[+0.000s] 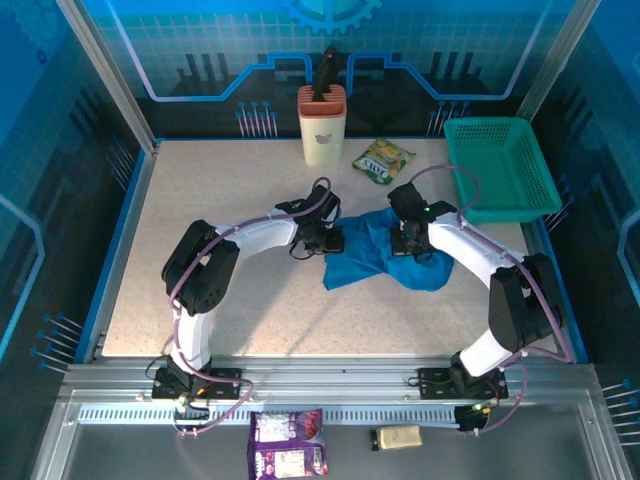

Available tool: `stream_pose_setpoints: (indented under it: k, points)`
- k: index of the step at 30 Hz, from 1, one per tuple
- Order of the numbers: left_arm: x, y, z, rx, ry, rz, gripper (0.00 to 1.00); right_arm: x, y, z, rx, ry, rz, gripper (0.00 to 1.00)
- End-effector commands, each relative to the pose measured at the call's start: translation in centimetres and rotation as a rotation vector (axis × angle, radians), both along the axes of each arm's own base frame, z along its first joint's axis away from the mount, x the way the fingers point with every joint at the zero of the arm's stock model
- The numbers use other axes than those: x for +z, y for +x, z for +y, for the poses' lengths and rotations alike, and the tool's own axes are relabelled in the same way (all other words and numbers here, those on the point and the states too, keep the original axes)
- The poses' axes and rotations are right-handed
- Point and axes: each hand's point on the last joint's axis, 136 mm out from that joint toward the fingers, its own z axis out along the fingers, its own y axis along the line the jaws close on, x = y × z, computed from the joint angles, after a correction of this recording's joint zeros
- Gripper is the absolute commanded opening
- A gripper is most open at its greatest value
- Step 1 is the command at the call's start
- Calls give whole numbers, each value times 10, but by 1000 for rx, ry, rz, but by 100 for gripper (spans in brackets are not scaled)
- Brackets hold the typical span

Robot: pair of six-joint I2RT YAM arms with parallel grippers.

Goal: Fold the inside-out t-shirt

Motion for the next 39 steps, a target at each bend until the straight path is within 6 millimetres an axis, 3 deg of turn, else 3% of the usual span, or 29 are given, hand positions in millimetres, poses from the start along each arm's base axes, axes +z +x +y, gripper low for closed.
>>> stream_pose_setpoints:
  k: [1, 3, 6, 13, 17, 19, 21, 22, 25, 28, 32, 35, 39]
  points:
    - [31, 7, 11, 1, 23, -82, 8, 33, 7, 5, 14, 9, -76, 0]
    - [46, 12, 17, 15, -4, -98, 1, 47, 11, 9, 24, 31, -110, 0]
    - [80, 21, 32, 56, -62, -153, 0, 76, 22, 16, 43, 70, -178, 0]
    - [192, 43, 100, 195, -210, -349, 0, 176, 56, 42, 133, 189, -379, 0]
    - [263, 37, 148, 272, -246, -487, 0, 238, 62, 57, 181, 279, -486, 0]
    - [287, 29, 164, 291, -249, -545, 0, 259, 59, 61, 199, 318, -524, 0]
    - [299, 20, 169, 274, -245, -568, 0, 273, 52, 62, 212, 346, -549, 0]
    - [299, 16, 167, 257, -249, -560, 1, 275, 48, 60, 214, 352, -551, 0]
    - [278, 9, 152, 214, -297, -475, 22, 261, 37, 40, 168, 347, -532, 0]
    - [236, 6, 124, 171, -308, -378, 38, 217, 33, -5, 11, 339, -467, 0]
    - [174, -2, 69, 79, -269, -253, 48, 141, 25, -54, -141, 295, -320, 0]
    - [129, -5, 36, 18, -207, -174, 52, 104, 18, -63, -168, 322, -253, 0]
    - [80, 1, 22, -22, -32, -138, 56, 80, 10, -65, -182, 345, -218, 0]
